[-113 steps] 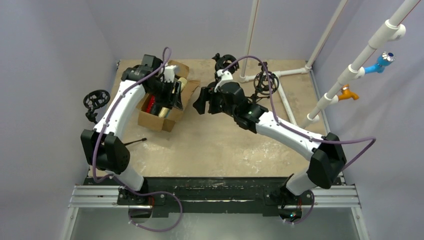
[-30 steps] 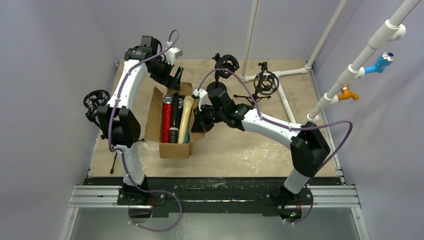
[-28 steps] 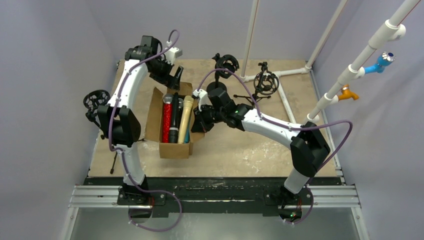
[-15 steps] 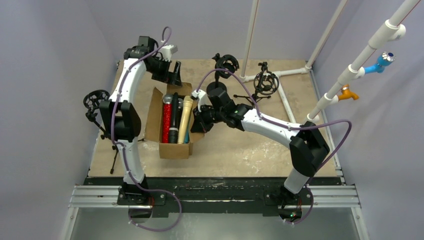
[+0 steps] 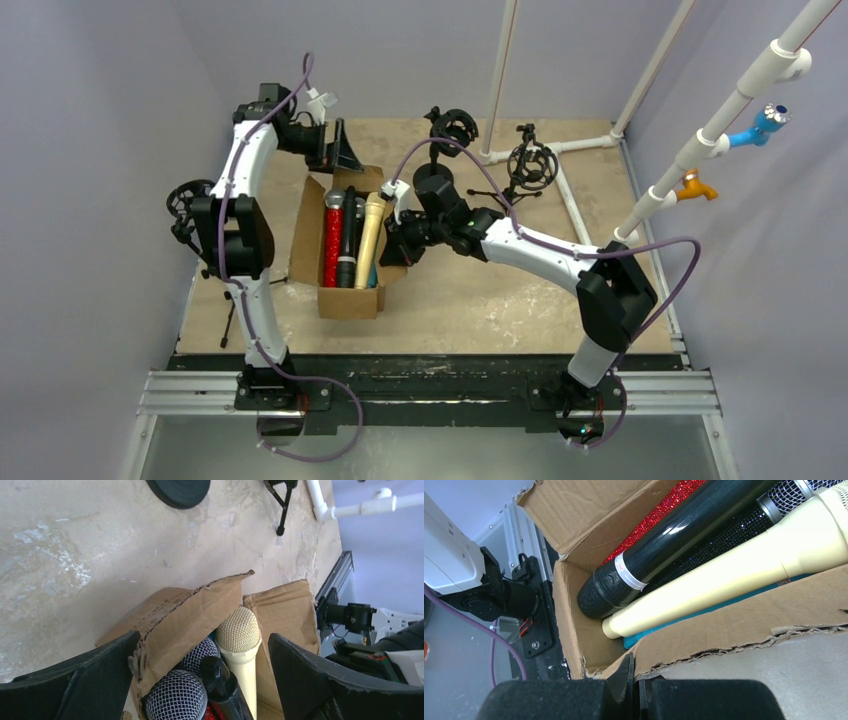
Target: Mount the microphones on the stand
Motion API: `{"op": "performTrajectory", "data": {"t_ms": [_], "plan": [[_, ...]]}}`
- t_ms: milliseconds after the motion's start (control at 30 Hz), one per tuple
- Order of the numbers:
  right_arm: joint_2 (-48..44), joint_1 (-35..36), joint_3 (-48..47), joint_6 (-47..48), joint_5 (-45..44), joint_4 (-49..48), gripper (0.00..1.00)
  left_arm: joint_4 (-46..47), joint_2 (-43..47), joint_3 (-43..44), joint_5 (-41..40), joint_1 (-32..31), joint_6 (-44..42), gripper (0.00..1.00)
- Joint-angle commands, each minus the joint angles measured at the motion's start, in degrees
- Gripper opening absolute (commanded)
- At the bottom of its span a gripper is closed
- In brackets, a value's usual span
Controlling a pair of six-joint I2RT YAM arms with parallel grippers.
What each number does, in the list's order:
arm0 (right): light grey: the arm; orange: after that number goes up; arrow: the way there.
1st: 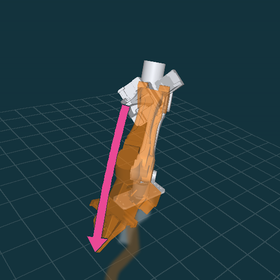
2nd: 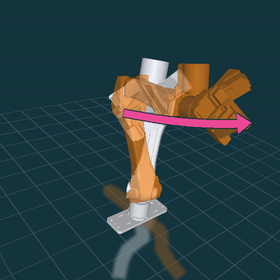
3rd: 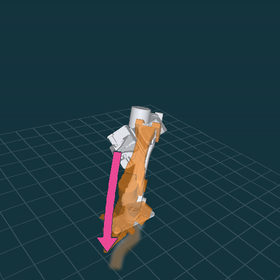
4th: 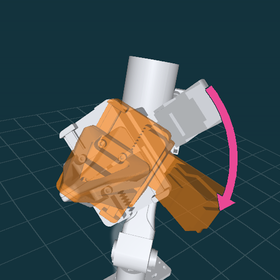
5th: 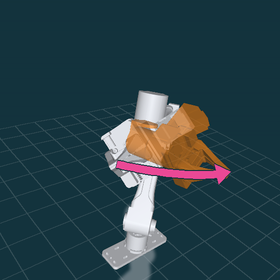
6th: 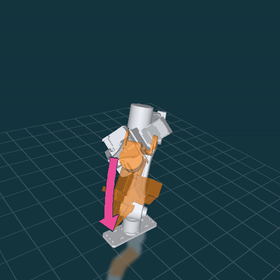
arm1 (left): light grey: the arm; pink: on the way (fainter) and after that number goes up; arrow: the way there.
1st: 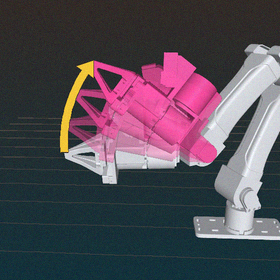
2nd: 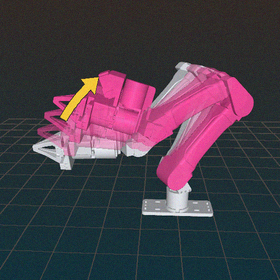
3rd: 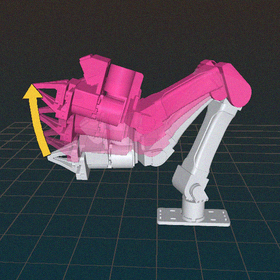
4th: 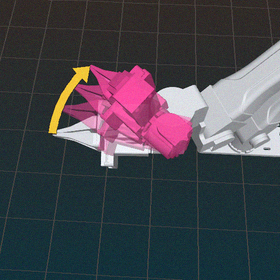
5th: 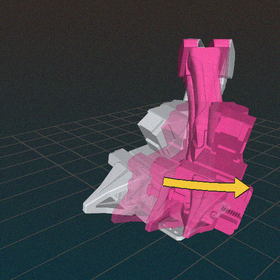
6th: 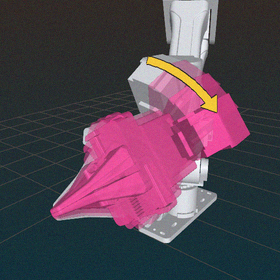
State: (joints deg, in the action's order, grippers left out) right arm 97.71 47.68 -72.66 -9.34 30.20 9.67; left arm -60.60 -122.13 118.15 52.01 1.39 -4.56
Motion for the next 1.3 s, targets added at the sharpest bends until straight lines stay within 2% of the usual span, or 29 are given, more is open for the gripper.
{"op": "performTrajectory", "data": {"t_ms": [0,67,167,367,400,433,567,667,700,900,1000,1133,1267], "plan": [[1.0,1.3,-0.1,1.7,4.3,1.5,0.00,-3.4,2.6,-0.8,4.3,-0.2,-7.0,0.98],[0.8,1.3,0.1,1.6,4.1,1.2,0.00,-5.1,2.6,-0.8,2.3,-0.4,-9.4,0.93],[0.9,1.3,0.1,1.4,3.8,1.0,0.00,-6.0,3.0,-1.0,-0.5,-0.6,-11.1,0.74],[1.1,1.3,0.0,0.8,3.8,0.3,0.00,-3.2,6.3,-2.2,-2.8,-1.0,-11.8,0.48],[1.2,1.3,-0.1,0.7,3.8,0.3,0.00,-3.0,6.6,-2.2,-4.6,-1.0,-12.9,0.35],[1.2,1.3,0.0,0.6,3.8,0.3,0.00,-3.1,6.7,-2.2,-5.6,-1.7,-13.5,0.30],[1.0,1.3,0.1,0.5,3.5,0.1,0.00,-2.9,7.0,-2.5,-10.3,-3.8,-15.1,0.11],[0.9,1.3,-0.1,0.3,2.8,0.1,0.00,-2.4,7.7,-3.0,-13.2,-4.9,-16.2,0.01],[0.9,1.3,-0.6,0.3,2.1,0.5,0.00,-2.2,8.2,-3.2,-14.2,-5.2,-16.5,0.00],[-1.2,0.9,-4.0,-0.5,-4.7,3.8,0.37,-2.5,14.6,-3.7,-17.7,-5.5,-17.0,0.00],[-3.5,0.6,-4.8,-2.2,-9.7,4.4,0.46,-3.8,18.8,-4.7,-19.4,-5.3,-17.7,0.00],[-7.0,0.6,-5.0,-5.3,-21.0,5.6,0.54,-4.8,24.0,-7.7,-20.5,-4.4,-16.6,0.00],[-11.4,0.8,-4.9,-8.0,-31.1,7.1,0.55,-3.8,29.4,-11.8,-22.8,-3.9,-15.6,0.00]]}}
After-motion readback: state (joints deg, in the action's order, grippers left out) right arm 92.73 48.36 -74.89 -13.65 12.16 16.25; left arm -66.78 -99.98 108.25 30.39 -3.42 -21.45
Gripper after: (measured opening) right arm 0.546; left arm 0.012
